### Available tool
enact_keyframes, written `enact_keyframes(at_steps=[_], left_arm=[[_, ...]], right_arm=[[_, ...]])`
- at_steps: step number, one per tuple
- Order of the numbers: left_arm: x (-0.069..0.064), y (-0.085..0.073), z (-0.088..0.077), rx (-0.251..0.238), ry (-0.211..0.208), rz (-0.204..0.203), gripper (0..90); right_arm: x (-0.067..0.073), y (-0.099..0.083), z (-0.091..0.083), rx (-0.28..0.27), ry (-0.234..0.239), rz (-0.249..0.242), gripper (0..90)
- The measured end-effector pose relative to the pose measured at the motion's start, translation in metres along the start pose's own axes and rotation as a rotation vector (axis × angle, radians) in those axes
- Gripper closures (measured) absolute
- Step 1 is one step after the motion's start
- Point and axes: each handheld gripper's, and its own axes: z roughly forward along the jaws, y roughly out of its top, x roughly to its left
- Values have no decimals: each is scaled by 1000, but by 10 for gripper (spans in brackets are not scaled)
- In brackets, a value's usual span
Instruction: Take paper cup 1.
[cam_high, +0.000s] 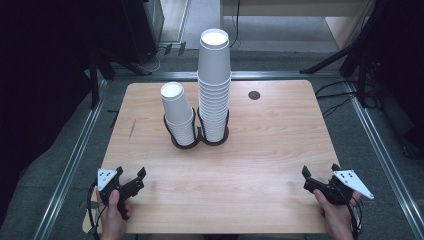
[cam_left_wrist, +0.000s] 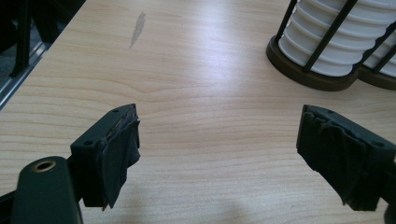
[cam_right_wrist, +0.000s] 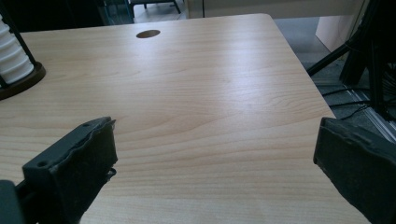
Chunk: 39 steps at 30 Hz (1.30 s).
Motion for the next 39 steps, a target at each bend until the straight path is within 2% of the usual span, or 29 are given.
enact_keyframes(at_steps=[3,4,5,6,8,10,11,13,14,15,17,18,20,21,22,23,24,26,29,30,32,34,37,39], left_arm=[[0,2,2,8,22,6,131],[-1,3,1,-13,-23,5,132],[-1,3,1,-13,-23,5,133],[-1,4,1,-23,-60,12,132],[-3,4,2,-58,-86,7,132],[-8,5,8,-73,-47,14,132],[-8,5,8,-73,-47,14,132],[-9,8,11,-69,-76,-12,132],[-11,11,14,-43,-97,-25,130],[-11,11,14,-43,-97,-25,130],[-15,14,15,-37,-82,-14,130],[-20,18,14,-50,-88,5,130],[-25,23,14,-62,-95,19,129],[-25,23,14,-62,-95,19,127],[-28,26,14,-67,-100,25,127],[-34,31,14,-82,-128,28,108],[-34,31,14,-82,-128,28,99],[-41,37,16,-94,-157,29,90],[-57,49,19,-98,-164,50,86],[-57,49,19,-98,-164,50,85],[-66,53,21,-100,-180,62,84],[-75,55,22,-101,-191,90,76],[-86,56,22,-104,-207,108,75],[-97,58,22,-121,-240,102,72]], right_arm=[[1,2,-1,-13,-15,-8,0],[2,3,-1,-15,-16,-16,0],[2,3,-1,-15,-16,-16,0],[5,7,0,-15,15,-13,0],[8,10,1,-17,31,-7,0],[19,21,4,-24,47,-19,0],[23,25,4,-32,58,-25,0],[28,29,5,-40,71,-32,0],[39,40,6,-51,97,-63,0],[39,40,6,-51,97,-63,0],[50,51,7,-61,114,-85,0],[60,63,8,-72,128,-92,0],[69,74,9,-85,152,-88,0],[69,74,9,-85,152,-88,0],[72,80,11,-89,160,-90,0],[79,90,13,-101,187,-86,11],[82,95,14,-111,205,-84,18],[85,99,15,-122,218,-89,17],[98,115,17,-138,255,-102,18],[102,119,18,-144,260,-106,17],[105,123,18,-149,271,-105,17],[112,130,19,-157,291,-108,17],[127,145,21,-173,314,-119,17],[135,151,22,-187,323,-125,17]])
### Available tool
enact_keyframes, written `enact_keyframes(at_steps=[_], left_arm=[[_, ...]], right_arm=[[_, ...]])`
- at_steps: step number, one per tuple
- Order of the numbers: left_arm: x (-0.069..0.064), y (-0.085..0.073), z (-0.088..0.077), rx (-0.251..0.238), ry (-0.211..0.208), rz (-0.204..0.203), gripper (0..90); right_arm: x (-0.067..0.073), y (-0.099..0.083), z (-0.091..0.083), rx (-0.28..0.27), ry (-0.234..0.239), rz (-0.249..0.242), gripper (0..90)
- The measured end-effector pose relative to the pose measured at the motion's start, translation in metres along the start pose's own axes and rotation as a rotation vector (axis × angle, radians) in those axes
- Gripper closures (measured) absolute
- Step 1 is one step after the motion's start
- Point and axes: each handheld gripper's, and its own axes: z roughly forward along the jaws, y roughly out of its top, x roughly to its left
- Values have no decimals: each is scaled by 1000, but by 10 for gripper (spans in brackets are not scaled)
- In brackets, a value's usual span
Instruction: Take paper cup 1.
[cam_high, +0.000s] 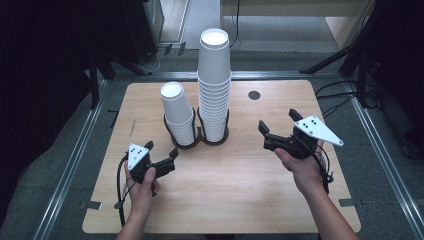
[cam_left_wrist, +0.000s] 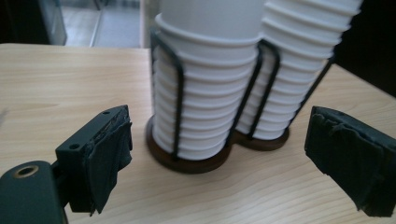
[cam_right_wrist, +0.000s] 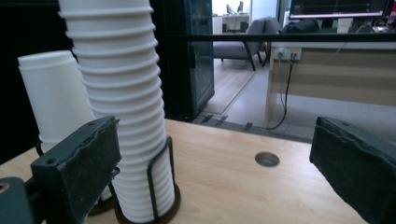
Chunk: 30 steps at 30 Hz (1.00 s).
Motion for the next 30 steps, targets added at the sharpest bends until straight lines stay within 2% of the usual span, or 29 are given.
enact_keyframes(at_steps=[1,2,3,4,7,8,12,14,18,20,22,24,30], left_arm=[[0,0,0,0,0,0,56],[-3,1,1,-7,-20,-2,23],[-7,2,3,-16,-40,0,23],[-13,3,7,-8,-40,10,10],[-20,4,11,-6,-49,18,10],[-28,6,15,-4,-53,35,10],[-39,8,21,-5,-68,62,10],[-46,11,25,-11,-66,80,10],[-59,17,34,-20,-68,97,10],[-69,22,41,-28,-57,116,10],[-72,23,44,-34,-53,115,10],[-79,27,52,-39,-45,117,10],[-90,34,64,-50,-37,124,10]], right_arm=[[0,0,0,0,0,0,17],[7,6,5,-6,12,-2,17],[7,6,5,-6,12,-2,17],[15,10,10,-5,18,-12,18],[22,14,15,3,28,-20,18],[29,18,21,4,41,-25,18],[37,23,28,2,51,-39,18],[46,30,35,1,68,-41,18],[56,39,42,1,84,-35,18],[64,47,50,-4,91,-49,17],[69,52,55,-4,95,-52,17],[73,57,59,-12,97,-50,17],[76,66,71,-14,90,-48,17]])
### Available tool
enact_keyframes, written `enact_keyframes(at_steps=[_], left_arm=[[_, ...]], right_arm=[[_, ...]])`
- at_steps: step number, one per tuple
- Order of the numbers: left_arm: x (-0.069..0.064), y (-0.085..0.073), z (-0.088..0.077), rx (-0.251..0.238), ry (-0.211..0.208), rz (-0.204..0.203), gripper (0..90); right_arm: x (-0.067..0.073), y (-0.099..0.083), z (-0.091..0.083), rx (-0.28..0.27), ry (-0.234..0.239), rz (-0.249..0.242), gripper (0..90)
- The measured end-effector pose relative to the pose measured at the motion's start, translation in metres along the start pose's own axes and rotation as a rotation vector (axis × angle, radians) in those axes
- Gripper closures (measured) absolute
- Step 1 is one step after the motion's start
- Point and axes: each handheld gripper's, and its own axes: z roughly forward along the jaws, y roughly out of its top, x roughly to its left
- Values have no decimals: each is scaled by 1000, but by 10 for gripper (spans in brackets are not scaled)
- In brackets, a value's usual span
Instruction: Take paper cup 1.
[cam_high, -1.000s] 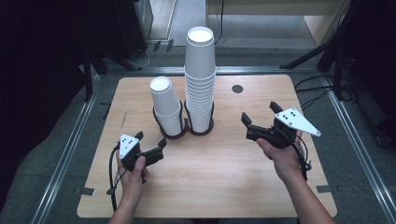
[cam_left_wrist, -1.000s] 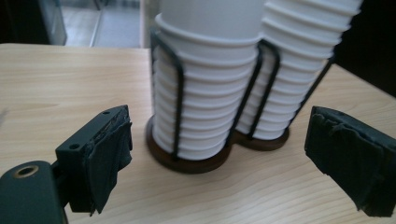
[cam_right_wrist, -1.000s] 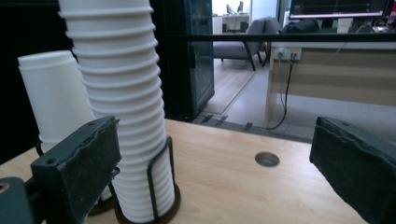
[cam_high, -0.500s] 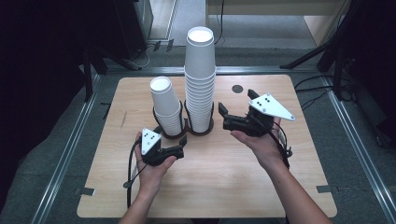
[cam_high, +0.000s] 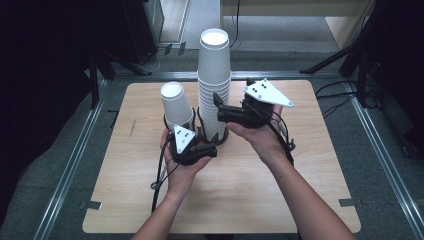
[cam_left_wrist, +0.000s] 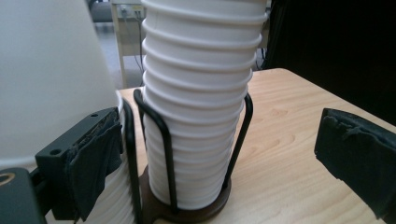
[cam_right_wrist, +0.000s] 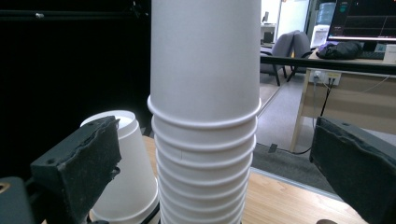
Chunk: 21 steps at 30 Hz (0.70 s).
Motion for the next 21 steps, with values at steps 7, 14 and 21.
enact_keyframes(at_steps=[7,14,21], left_arm=[[-6,8,15,-20,43,-12,12],[-17,16,29,-45,71,1,12],[-20,22,39,-58,106,-10,53]], right_arm=[[-3,15,13,-8,-2,23,18],[1,26,34,14,22,51,18],[4,27,54,31,-1,68,19]])
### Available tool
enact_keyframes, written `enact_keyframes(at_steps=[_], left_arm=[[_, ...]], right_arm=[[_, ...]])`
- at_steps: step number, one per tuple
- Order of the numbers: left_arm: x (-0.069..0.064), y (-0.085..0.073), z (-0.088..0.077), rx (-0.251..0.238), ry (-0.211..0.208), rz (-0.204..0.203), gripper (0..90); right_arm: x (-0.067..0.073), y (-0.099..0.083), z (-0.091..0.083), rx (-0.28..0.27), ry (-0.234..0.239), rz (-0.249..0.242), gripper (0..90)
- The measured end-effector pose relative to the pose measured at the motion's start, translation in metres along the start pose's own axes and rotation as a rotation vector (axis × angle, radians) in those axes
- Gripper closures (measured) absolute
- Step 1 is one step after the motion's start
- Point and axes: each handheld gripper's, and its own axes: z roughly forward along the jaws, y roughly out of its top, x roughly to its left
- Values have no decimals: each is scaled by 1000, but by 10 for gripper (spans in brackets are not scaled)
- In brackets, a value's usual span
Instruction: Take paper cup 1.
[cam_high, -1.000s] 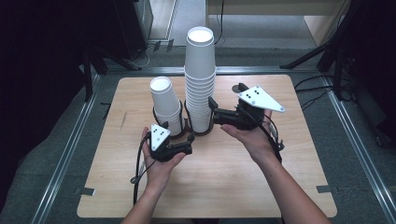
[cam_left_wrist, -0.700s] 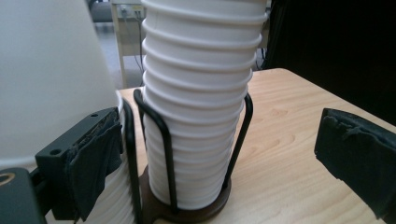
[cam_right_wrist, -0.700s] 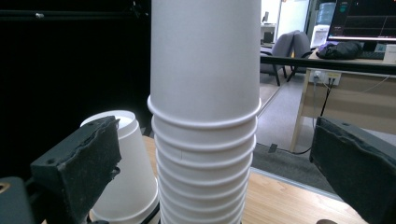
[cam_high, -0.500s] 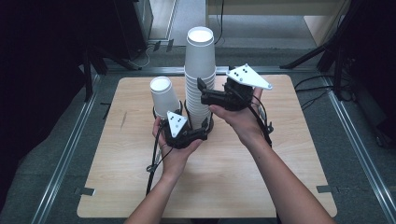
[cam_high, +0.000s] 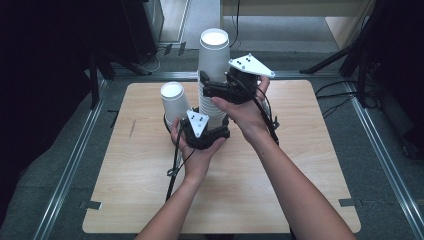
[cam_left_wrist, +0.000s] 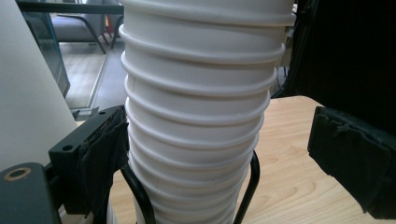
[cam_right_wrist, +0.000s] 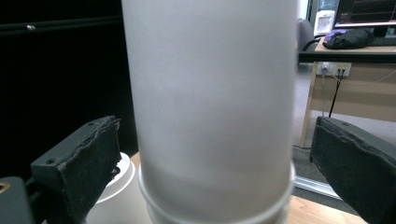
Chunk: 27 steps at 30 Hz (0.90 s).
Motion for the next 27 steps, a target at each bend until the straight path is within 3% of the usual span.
enact_keyframes(at_steps=[3,5,9,14,27], left_arm=[[0,0,4,-1,15,-25,77],[1,0,5,-1,21,-22,81],[0,-1,10,-5,41,-9,129],[4,-1,12,2,37,-37,157],[5,0,9,-11,33,-26,177]], right_arm=[[2,0,12,20,-2,-2,35],[3,0,17,24,-16,4,83],[3,0,23,25,-27,-7,86],[2,2,23,23,-23,3,98],[5,16,18,-46,-8,-17,109]])
